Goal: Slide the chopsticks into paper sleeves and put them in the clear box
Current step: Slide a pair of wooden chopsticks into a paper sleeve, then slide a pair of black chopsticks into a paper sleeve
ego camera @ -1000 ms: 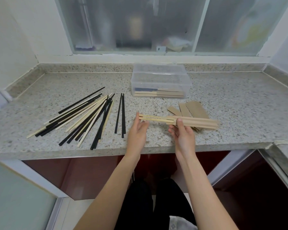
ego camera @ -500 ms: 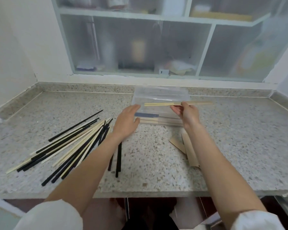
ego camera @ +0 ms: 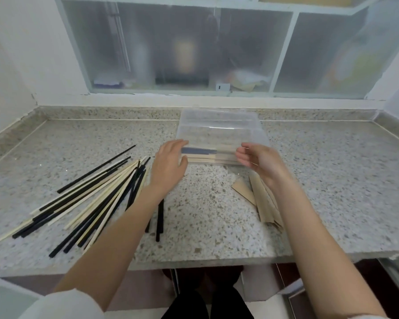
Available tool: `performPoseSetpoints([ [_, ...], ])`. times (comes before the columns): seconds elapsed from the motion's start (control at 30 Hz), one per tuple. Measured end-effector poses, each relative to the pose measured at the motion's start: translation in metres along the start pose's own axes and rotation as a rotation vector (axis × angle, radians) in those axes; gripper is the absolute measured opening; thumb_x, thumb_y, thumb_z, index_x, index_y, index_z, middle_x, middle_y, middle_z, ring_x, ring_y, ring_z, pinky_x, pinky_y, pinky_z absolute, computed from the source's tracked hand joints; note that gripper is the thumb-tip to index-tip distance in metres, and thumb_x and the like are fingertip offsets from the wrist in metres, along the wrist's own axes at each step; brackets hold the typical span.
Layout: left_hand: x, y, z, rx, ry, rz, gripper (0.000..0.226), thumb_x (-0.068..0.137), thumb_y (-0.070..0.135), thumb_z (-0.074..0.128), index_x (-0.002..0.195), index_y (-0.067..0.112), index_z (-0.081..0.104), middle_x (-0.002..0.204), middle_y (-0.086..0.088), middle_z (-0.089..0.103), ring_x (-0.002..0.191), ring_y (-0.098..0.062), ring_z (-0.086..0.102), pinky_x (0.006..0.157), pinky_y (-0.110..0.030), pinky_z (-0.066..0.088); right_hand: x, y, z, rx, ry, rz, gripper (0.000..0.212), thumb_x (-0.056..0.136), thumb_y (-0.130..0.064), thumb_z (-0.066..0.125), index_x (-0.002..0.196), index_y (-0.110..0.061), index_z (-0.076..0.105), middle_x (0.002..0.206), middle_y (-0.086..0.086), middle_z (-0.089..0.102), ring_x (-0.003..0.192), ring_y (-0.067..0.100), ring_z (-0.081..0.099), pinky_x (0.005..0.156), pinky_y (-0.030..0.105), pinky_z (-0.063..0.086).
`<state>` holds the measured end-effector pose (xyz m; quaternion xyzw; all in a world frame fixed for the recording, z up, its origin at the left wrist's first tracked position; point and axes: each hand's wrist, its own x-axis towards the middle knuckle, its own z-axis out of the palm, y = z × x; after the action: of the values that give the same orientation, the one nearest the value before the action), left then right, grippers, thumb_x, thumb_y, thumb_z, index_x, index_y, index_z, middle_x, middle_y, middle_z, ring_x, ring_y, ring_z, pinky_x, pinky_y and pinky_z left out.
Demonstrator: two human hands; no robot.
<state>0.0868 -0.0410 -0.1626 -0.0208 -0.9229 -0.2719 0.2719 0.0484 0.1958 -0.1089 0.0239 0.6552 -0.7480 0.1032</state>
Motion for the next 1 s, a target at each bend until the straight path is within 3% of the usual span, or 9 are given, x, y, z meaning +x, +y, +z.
performPoseSetpoints([
  [0.13,-0.035,0.004,-0.019,-0.004,0.008,-0.09,0.034,0.091,0.02,0.055,0.125,0.017,0.055,0.116,0.0,0.06,0.109,-0.02,0.051,0.087,-0.025,0.037,-0.031,0.035,-0.026,-0.638,0.084,-0.217,0.021,0.092,-0.018,0.055,0.108,-0.017,0.069,0.094,-0.005,0.071,0.085,0.01,0.065,0.081,0.027,0.052],
  [0.23,-0.066,0.003,-0.032,0.061,-0.08,-0.161,0.037,0.09,0.029,0.058,0.125,0.018,0.055,0.116,-0.001,0.06,0.108,-0.02,0.051,0.086,-0.028,0.04,-0.054,0.053,-0.035,-1.247,0.212,-0.333,0.027,0.095,-0.021,0.049,0.114,-0.009,0.064,0.112,0.01,0.065,0.103,0.022,0.057,0.084,0.029,0.042],
  [0.37,-0.101,0.001,-0.042,0.275,-0.243,-0.245,0.052,0.089,0.045,0.055,0.132,0.016,0.049,0.129,-0.008,0.051,0.12,-0.025,0.042,0.092,-0.035,0.041,-0.073,0.062,-0.034,-1.487,0.223,-0.22,0.033,0.098,-0.027,0.042,0.115,-0.002,0.056,0.111,0.018,0.058,0.1,0.031,0.054,0.072,0.033,0.039],
  [0.5,-0.121,0.003,-0.042,0.347,-0.338,-0.243,0.056,0.092,0.048,0.047,0.137,0.015,0.046,0.134,-0.008,0.046,0.122,-0.027,0.037,0.098,-0.035,0.036,-0.075,0.065,-0.036,-1.492,0.211,-0.199,0.028,0.095,-0.023,0.045,0.109,-0.001,0.057,0.105,0.017,0.062,0.094,0.031,0.057,0.066,0.033,0.039],
  [0.67,-0.126,0.005,-0.046,0.397,-0.313,-0.182,0.049,0.092,0.049,0.046,0.134,0.024,0.051,0.13,-0.002,0.052,0.116,-0.024,0.042,0.094,-0.035,0.04,-0.079,0.068,-0.034,-1.466,0.275,-0.25,0.024,0.095,-0.015,0.045,0.113,-0.006,0.058,0.102,0.014,0.064,0.092,0.029,0.058,0.063,0.031,0.038],
  [0.8,-0.123,0.004,-0.046,0.363,-0.309,-0.217,0.045,0.092,0.05,0.046,0.129,0.025,0.056,0.128,-0.003,0.055,0.118,-0.024,0.044,0.093,-0.036,0.04,-0.085,0.067,-0.031,-1.382,0.319,-0.323,0.027,0.092,-0.02,0.057,0.116,-0.009,0.058,0.102,0.011,0.062,0.091,0.027,0.058,0.064,0.032,0.042],
  [0.9,-0.117,0.0,-0.048,0.283,-0.247,-0.235,0.033,0.094,0.04,0.049,0.118,0.025,0.064,0.115,-0.001,0.065,0.108,-0.022,0.053,0.083,-0.034,0.046,-0.094,0.064,-0.028,-1.106,0.323,-0.387,0.033,0.09,-0.024,0.061,0.121,-0.013,0.058,0.105,0.003,0.065,0.089,0.02,0.061,0.068,0.03,0.047],
  [1.0,-0.111,-0.002,-0.051,0.212,-0.234,-0.277,0.028,0.091,0.031,0.058,0.116,0.021,0.064,0.105,0.004,0.068,0.093,-0.016,0.059,0.072,-0.029,0.049,-0.101,0.068,-0.023,-0.542,0.208,-0.289,0.034,0.089,-0.024,0.064,0.122,-0.016,0.057,0.105,-0.001,0.065,0.087,0.015,0.063,0.073,0.034,0.055],
])
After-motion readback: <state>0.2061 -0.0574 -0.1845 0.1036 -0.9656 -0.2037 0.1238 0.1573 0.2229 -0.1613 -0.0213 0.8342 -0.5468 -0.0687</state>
